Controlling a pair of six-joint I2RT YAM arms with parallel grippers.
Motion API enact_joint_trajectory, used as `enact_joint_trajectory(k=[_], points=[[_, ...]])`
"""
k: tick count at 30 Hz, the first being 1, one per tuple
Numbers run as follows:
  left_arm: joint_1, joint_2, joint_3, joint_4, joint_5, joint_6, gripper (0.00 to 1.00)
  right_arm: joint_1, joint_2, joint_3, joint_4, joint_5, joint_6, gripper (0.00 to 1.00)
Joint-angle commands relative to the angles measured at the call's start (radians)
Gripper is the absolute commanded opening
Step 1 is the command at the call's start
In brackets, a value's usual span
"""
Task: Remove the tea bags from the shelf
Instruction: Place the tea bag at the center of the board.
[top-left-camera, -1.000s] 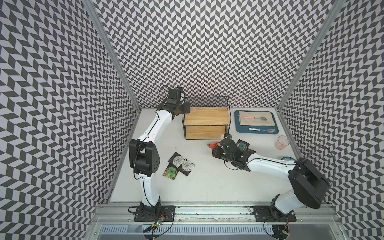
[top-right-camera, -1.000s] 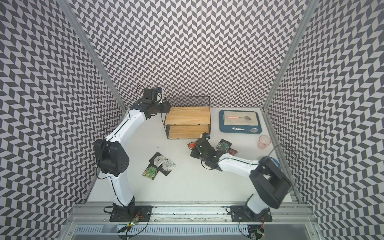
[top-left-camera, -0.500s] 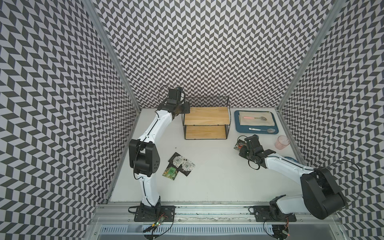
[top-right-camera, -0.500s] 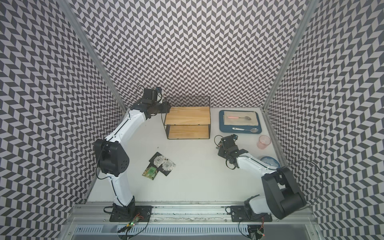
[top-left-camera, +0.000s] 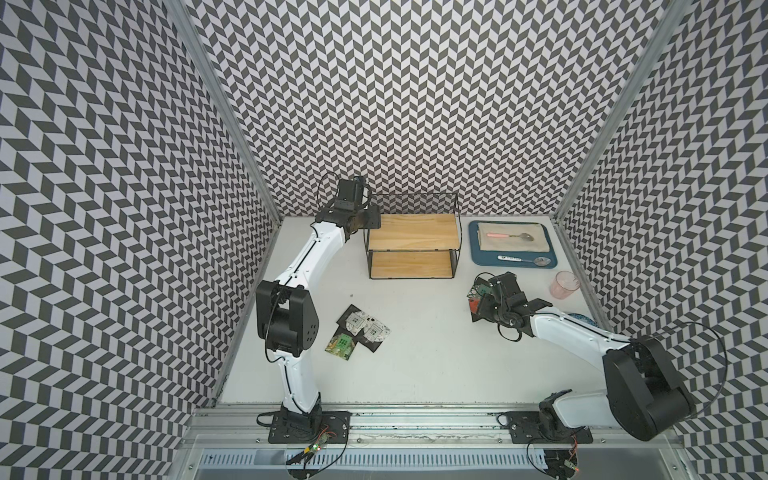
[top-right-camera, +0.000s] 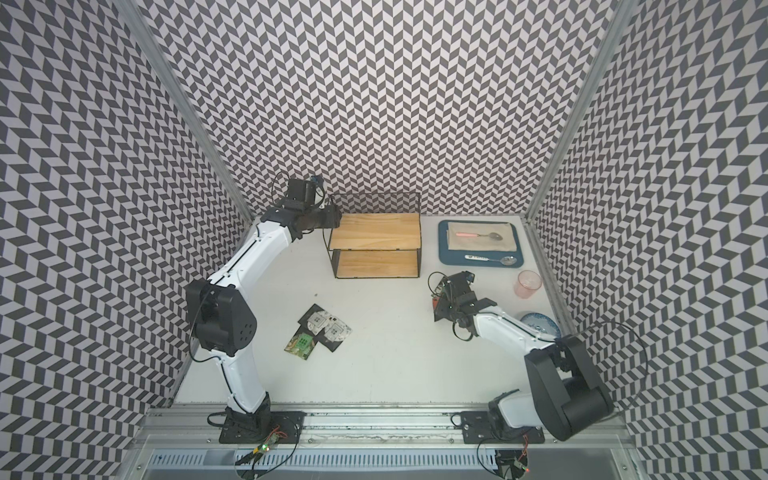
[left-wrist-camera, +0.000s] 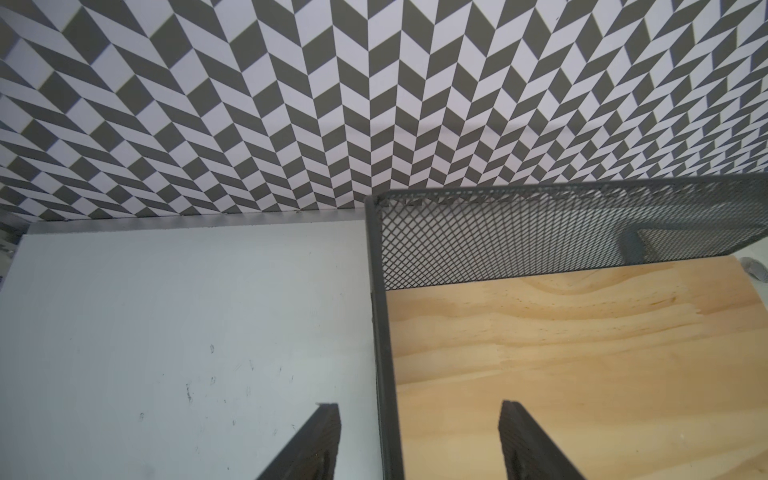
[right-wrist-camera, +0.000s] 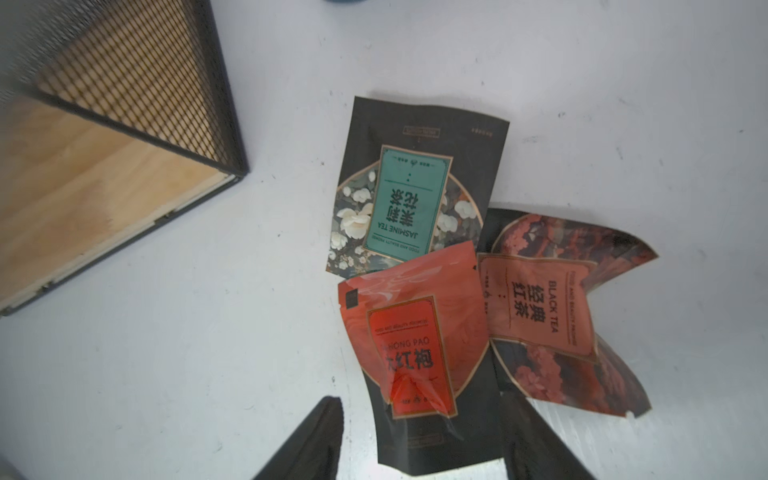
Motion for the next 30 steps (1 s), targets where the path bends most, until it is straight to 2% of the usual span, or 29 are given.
enact_joint_trajectory(k=[1, 4, 6, 7, 8, 12, 14, 15, 17, 18, 20, 21, 22, 23, 24, 25, 26, 28, 30], points=[[-0.013, -0.101, -0.023, 0.032, -0.058, -0.018, 0.67, -0.002, -0.063, 0.043, -0.039, 0.039, -0.002, 0.69], [-0.025, -0.176, -0.057, 0.045, -0.120, -0.039, 0.71, -0.001, -0.111, 0.087, -0.086, 0.081, 0.010, 0.76], [-0.027, -0.247, -0.105, 0.060, -0.160, -0.075, 0.73, -0.001, -0.135, 0.128, -0.114, 0.112, 0.004, 0.89], [-0.028, -0.296, -0.148, 0.076, -0.180, -0.098, 0.76, -0.001, -0.150, 0.153, -0.122, 0.129, -0.002, 1.00], [-0.031, -0.352, -0.196, 0.092, -0.203, -0.127, 0.99, -0.001, -0.163, 0.177, -0.121, 0.141, -0.015, 1.00], [-0.064, -0.551, -0.393, 0.111, -0.267, -0.208, 1.00, -0.002, -0.172, 0.277, -0.075, 0.174, -0.100, 0.99], [-0.090, -0.664, -0.531, 0.141, -0.285, -0.234, 1.00, -0.001, -0.179, 0.299, 0.003, 0.173, -0.126, 0.99], [-0.094, -0.716, -0.594, 0.156, -0.289, -0.246, 1.00, -0.002, -0.184, 0.293, 0.051, 0.171, -0.191, 0.99], [-0.104, -0.837, -0.744, 0.189, -0.313, -0.263, 0.99, -0.003, -0.192, 0.296, 0.109, 0.173, -0.197, 1.00], [-0.121, -0.882, -0.807, 0.199, -0.381, -0.286, 0.99, -0.001, -0.195, 0.293, 0.125, 0.173, -0.197, 1.00], [-0.159, -0.965, -0.929, 0.181, -0.648, -0.419, 1.00, -0.002, -0.198, 0.244, 0.208, 0.173, -0.197, 1.00], [-0.159, -0.998, -0.995, 0.215, -0.715, -0.444, 1.00, -0.002, -0.204, 0.203, 0.294, 0.173, -0.205, 1.00], [-0.154, -1.050, -1.096, 0.356, -0.728, -0.329, 1.00, -0.003, -0.213, 0.142, 0.423, 0.352, -0.377, 1.00], [-0.153, -1.104, -1.208, 0.552, -0.711, -0.162, 1.00, -0.004, -0.222, 0.059, 0.538, 0.351, -0.440, 1.00], [-0.153, -1.142, -1.317, 0.719, -0.696, -0.041, 1.00, -0.004, -0.225, 0.011, 0.627, 0.351, -0.440, 1.00], [-0.153, -1.165, -1.432, 0.921, -0.689, 0.079, 1.00, -0.004, -0.217, -0.059, 0.710, 0.395, -0.554, 1.00], [-0.148, -1.152, -1.519, 1.086, -0.679, 0.178, 0.99, -0.007, -0.200, -0.102, 0.766, 0.424, -0.583, 1.00], [-0.103, -1.041, -1.614, 1.248, -0.646, 0.284, 1.00, -0.024, -0.151, -0.156, 0.815, 0.415, -0.623, 0.99], [-0.025, -0.893, -1.608, 1.253, -0.575, 0.261, 1.00, -0.038, -0.115, -0.199, 0.844, 0.385, -0.679, 0.99]])
